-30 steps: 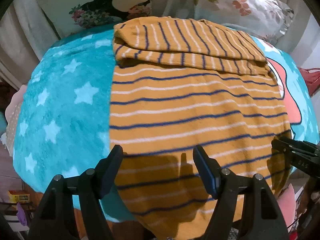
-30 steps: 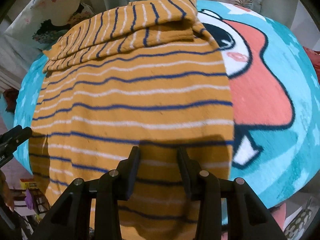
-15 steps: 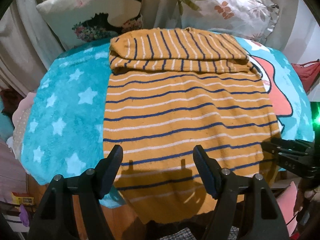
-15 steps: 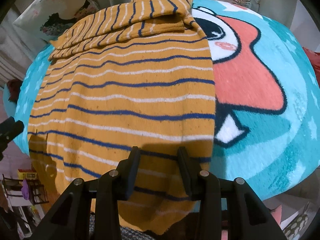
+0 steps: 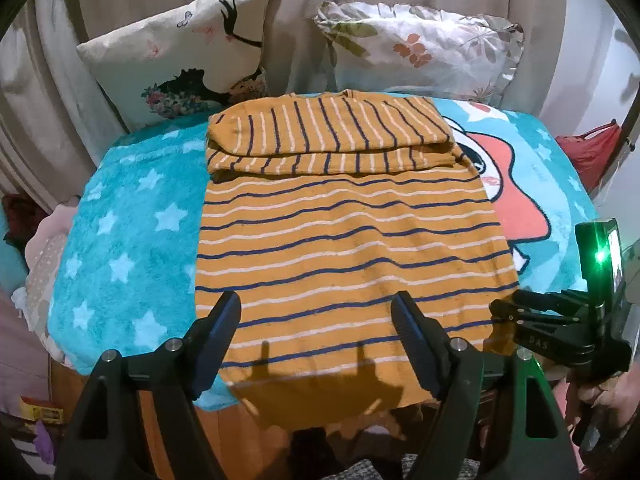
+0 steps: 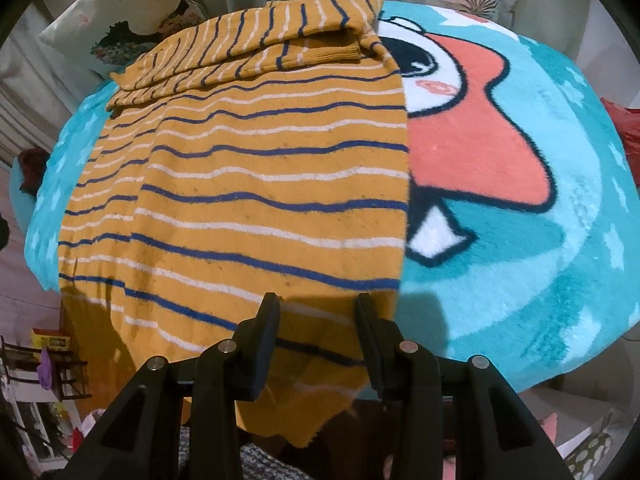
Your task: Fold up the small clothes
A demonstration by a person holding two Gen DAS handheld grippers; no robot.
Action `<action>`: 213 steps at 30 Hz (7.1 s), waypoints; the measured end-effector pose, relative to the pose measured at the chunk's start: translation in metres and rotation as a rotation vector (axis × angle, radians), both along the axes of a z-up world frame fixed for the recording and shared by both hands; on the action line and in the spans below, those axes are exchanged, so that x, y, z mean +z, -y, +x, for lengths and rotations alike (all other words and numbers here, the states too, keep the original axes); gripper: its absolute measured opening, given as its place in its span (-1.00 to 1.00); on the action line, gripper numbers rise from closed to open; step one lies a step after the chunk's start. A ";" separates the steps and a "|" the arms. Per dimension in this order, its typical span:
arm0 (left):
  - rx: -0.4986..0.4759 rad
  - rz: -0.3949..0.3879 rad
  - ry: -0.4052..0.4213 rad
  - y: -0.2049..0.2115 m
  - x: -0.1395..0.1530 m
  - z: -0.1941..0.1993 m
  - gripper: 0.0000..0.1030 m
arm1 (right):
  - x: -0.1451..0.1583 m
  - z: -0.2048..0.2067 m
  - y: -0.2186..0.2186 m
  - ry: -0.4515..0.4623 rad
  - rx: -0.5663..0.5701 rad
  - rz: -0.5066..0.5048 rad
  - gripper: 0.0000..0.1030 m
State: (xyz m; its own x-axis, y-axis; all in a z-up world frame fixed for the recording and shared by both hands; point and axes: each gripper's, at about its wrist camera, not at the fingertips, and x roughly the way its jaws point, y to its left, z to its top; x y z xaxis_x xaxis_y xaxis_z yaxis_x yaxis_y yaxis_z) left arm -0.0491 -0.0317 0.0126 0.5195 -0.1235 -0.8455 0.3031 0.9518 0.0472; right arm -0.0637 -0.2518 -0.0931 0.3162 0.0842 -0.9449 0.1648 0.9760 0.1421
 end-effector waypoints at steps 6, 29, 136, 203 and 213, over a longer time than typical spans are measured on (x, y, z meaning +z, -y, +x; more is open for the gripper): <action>-0.006 -0.001 -0.002 0.007 0.000 -0.007 0.49 | 0.002 -0.013 0.019 -0.003 -0.047 -0.005 -0.14; 0.002 -0.006 -0.031 0.003 -0.010 -0.012 0.49 | 0.021 -0.022 0.025 0.026 -0.069 -0.050 -0.11; 0.160 -0.416 -0.151 -0.085 -0.028 0.258 -0.92 | 0.074 0.199 0.069 0.258 -0.213 0.557 -0.85; 0.216 -0.127 -0.210 -0.130 -0.121 0.229 0.47 | 0.020 0.215 0.069 -0.020 -0.144 -0.241 -0.03; 0.295 -0.074 -0.140 -0.147 -0.095 0.181 0.47 | 0.036 0.169 0.086 -0.009 -0.152 -0.337 -0.01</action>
State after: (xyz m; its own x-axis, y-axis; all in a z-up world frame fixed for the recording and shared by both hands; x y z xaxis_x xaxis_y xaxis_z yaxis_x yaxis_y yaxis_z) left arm 0.1320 0.1157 -0.0820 0.4218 -0.0490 -0.9054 0.0131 0.9988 -0.0480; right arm 0.1055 -0.3380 -0.0571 0.2927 -0.2790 -0.9146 0.3111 0.9322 -0.1849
